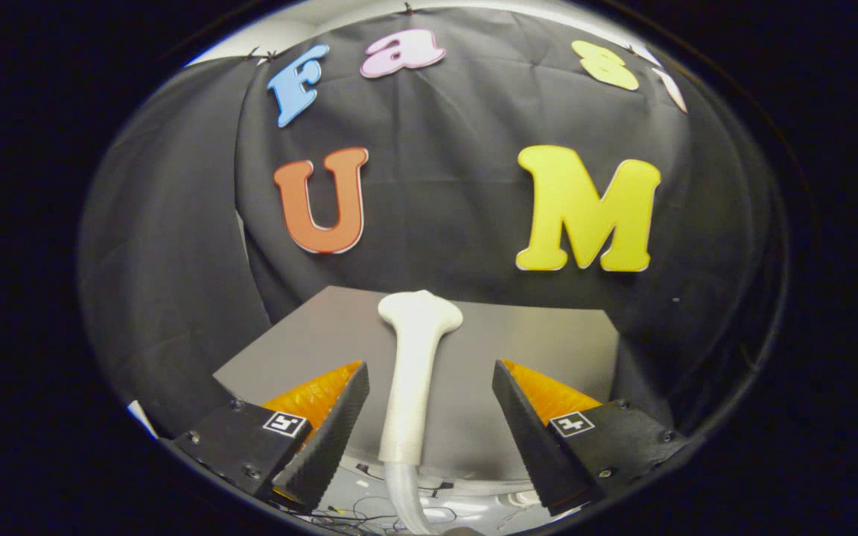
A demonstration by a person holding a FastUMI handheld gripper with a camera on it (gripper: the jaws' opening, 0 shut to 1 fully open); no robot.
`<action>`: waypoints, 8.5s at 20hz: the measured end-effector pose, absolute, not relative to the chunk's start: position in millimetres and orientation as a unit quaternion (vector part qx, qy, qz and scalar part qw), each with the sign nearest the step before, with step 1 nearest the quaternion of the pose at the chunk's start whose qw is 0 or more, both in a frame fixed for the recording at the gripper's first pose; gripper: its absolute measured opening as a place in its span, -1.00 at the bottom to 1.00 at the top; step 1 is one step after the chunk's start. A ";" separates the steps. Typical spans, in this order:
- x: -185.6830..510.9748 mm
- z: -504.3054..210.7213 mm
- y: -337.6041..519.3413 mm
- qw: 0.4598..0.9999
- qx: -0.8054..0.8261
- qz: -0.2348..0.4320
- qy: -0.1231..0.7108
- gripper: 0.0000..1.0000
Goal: Iron the clothes twice with a garment steamer, once on the left side and once on the right side.
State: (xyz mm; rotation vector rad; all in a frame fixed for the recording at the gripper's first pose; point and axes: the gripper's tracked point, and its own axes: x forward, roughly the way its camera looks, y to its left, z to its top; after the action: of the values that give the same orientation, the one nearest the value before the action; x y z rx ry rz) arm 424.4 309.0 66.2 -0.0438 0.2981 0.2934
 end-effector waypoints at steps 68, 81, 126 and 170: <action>263.4 214.5 -58.5 0.997 0.069 -0.020 -0.016 -0.32; 277.2 164.1 -62.4 0.999 0.031 -0.038 0.019 -0.32; 272.4 -105.5 -58.2 0.978 0.027 -0.062 0.199 -0.32; 298.4 200.2 -201.2 0.992 0.084 -0.096 0.024 -0.33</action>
State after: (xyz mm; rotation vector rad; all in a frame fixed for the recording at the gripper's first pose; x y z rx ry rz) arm 298.4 -201.2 200.2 0.1687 0.0486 -0.1917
